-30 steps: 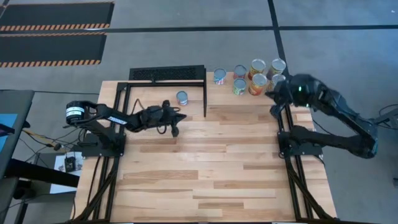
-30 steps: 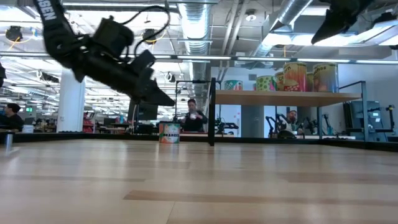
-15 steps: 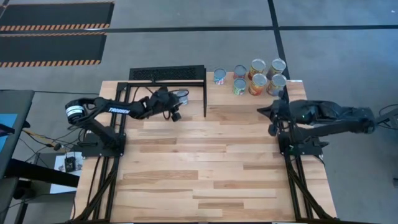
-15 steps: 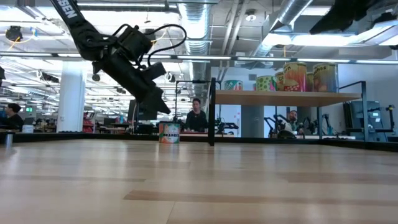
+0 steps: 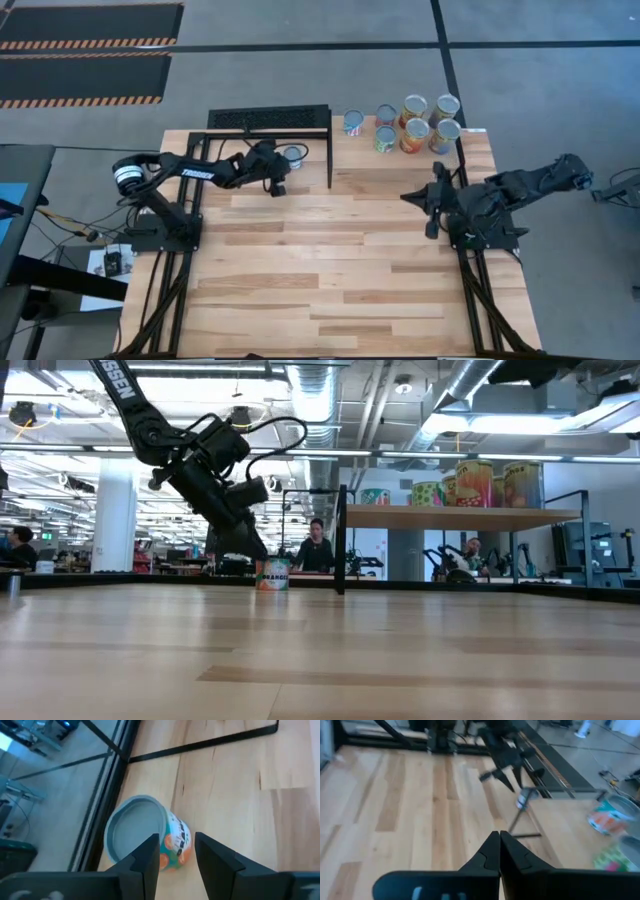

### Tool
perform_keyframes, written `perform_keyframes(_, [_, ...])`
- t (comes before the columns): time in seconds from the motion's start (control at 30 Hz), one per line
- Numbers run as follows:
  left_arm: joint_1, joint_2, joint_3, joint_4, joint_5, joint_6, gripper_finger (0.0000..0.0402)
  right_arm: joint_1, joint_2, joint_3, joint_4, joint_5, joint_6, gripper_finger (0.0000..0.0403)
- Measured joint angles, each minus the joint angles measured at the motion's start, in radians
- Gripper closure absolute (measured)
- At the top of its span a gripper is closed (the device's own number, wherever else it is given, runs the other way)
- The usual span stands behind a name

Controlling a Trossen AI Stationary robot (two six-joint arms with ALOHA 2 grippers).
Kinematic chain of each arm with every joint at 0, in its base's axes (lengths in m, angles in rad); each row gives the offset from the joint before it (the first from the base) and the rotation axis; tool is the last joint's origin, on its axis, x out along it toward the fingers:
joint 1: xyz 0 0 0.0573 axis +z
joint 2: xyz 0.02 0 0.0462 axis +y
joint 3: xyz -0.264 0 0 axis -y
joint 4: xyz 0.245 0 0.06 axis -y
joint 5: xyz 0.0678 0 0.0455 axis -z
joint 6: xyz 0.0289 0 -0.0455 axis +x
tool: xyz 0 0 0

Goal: Pick and place cans onto a shelf
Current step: Put the canned oranges on the shelf

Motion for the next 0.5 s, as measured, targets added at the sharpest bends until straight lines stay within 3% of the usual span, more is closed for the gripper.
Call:
perform_keyframes(0.27, [0.000, 0.035, 0.034, -0.002, -0.030, 0.061, 0.0290, 0.067, 0.064, 0.000, 0.078, 0.006, -0.001, 0.0386])
perform_keyframes(0.5, [0.022, 0.035, 0.041, 0.000, -0.016, 0.125, 0.0341, 0.106, 0.098, 0.000, 0.119, 0.026, -0.003, 0.0388])
